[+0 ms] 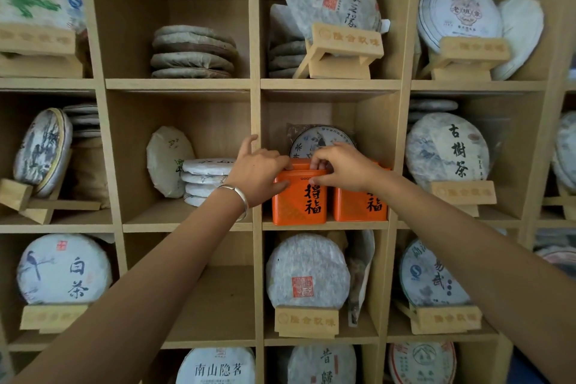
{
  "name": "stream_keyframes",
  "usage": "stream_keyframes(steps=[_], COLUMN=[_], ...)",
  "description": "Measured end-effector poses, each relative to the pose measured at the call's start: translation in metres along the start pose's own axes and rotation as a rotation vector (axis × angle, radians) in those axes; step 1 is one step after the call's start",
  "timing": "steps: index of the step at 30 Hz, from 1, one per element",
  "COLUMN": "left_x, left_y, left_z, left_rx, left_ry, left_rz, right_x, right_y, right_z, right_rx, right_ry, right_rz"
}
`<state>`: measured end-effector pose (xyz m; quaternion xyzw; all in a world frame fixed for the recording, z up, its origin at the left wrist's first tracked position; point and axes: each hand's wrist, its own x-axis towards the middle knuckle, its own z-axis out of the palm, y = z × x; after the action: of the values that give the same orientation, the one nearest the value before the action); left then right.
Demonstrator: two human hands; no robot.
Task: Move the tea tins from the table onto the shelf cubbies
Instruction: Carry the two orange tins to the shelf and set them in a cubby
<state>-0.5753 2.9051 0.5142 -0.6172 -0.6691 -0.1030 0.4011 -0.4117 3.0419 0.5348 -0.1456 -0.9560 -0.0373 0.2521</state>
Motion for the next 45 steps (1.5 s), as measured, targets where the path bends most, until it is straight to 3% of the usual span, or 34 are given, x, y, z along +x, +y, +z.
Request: stream_keyframes(steps=[9,27,45], left_x=[0.005,0.021,0.026], left_y=[0.002,0.007,0.007], left_z=[0.001,-0.004,-0.001], left_rx=[-0.21,-0.213,-0.196], left_ry=[-0.031,-0.156,-0.181], left_rz=[0.041,0.016,0.017], right_x=[-0.005,-0.005,-0.007], right_y=[0.0,0.003,0.004], right_z=[-0.002,0.002,0.008], right_rx=[0.026,-0.035,-0.06], right_ry=[0.008,0.029,0.044], right_rz=[-0.014,-0.032,-0.042])
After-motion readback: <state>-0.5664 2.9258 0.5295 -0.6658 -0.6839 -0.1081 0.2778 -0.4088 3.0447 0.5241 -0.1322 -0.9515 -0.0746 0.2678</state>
